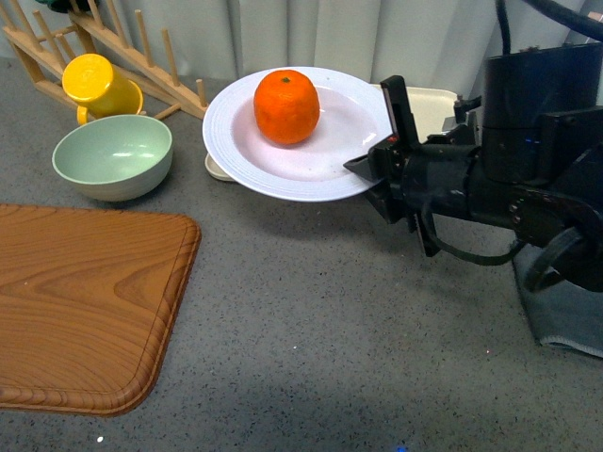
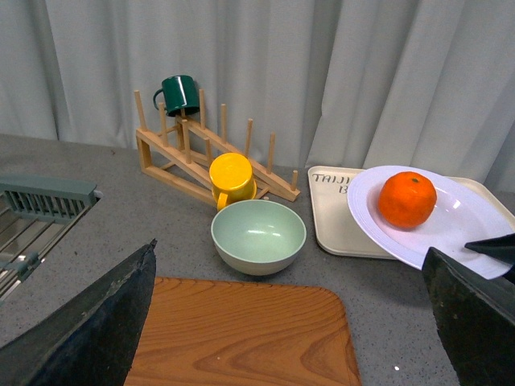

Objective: Place orange and plate with both arms

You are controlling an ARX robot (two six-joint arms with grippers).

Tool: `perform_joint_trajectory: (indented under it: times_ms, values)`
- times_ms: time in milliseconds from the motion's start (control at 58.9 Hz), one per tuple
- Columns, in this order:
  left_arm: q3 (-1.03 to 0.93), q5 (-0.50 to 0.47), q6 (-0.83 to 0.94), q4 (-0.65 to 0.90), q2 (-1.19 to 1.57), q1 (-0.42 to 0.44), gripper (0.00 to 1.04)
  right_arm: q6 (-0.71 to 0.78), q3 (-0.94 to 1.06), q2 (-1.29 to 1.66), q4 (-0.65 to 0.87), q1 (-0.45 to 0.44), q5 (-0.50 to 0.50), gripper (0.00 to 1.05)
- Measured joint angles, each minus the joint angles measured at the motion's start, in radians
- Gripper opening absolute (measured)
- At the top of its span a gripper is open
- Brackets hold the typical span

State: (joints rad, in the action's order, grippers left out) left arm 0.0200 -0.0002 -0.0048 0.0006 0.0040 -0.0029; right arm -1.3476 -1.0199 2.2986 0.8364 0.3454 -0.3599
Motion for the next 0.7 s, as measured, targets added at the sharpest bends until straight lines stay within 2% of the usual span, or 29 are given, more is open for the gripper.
perform_joint_trajectory:
  times_ms: [136,271,696]
  values:
    - [0.000,0.000,0.000,0.000,0.000,0.000,0.98,-0.066,-0.093,0.042,-0.037,0.043,0.114,0.04]
    - [0.000,0.000,0.000,0.000,0.000,0.000,0.98,-0.100,-0.164,0.076,-0.097,0.067,0.185,0.04]
    - [0.000,0.000,0.000,0.000,0.000,0.000,0.98,-0.153,-0.336,0.179,-0.262,0.087,0.290,0.04]
